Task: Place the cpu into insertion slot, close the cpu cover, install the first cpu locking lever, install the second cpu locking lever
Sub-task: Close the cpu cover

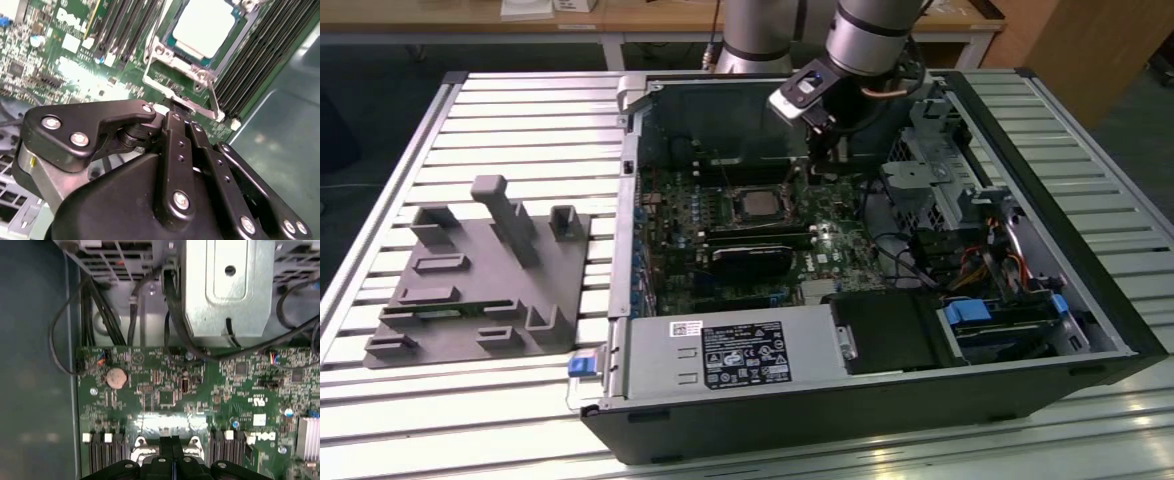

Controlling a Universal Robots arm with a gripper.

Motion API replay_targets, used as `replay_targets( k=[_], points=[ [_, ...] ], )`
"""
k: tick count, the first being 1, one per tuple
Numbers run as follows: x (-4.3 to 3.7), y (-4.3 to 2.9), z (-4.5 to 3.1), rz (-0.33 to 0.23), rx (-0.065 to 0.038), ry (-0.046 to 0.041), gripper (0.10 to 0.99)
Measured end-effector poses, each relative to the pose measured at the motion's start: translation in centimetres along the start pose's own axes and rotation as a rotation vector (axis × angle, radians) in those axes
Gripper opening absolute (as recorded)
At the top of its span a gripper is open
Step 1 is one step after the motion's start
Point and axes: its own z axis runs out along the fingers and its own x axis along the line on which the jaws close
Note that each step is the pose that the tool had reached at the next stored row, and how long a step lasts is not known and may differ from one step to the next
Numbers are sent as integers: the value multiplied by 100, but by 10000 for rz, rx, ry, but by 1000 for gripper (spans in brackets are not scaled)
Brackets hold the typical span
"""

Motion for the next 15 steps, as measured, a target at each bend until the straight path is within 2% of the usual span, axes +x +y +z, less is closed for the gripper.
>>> replay_targets(
  k=[2, 9, 15],
  points=[
    [0, 0, 0, 0, 125, -4, 106],
    [0, -4, 2, -1, 126, 5, 106],
    [-1, -74, 11, -2, 96, 4, 106]
  ],
)
